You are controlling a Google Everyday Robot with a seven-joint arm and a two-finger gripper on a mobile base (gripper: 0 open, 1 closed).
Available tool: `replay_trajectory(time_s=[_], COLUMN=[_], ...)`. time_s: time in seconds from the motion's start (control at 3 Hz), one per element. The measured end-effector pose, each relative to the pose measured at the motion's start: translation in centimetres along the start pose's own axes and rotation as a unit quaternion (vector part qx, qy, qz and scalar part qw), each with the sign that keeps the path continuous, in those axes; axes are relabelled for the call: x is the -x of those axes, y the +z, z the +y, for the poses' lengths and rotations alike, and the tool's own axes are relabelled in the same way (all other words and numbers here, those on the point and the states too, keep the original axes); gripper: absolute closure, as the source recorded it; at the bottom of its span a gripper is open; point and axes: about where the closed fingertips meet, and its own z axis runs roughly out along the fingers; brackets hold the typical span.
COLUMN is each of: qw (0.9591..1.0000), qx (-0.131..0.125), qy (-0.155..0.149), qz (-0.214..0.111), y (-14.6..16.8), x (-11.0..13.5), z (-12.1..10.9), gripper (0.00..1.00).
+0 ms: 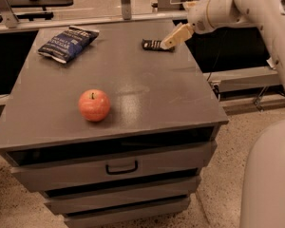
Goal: Move rxbar chocolate near blue chip bag
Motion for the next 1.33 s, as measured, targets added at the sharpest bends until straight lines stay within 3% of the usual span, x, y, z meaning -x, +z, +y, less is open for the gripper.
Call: replay_trajectory(time_s=[0.67,1.0,1.33], qw=[0.9948,0.9922,0.992], qx=[0.055,0.063,0.052], qy=[0.083,0.104,0.112], qz=[-0.023,-0.03,-0.025], y=[5.9,7.6,8.0], x=[-2.0,-3.4,-4.7], z=[1.4,1.4,0.6], gripper=[0.0,0.0,0.18])
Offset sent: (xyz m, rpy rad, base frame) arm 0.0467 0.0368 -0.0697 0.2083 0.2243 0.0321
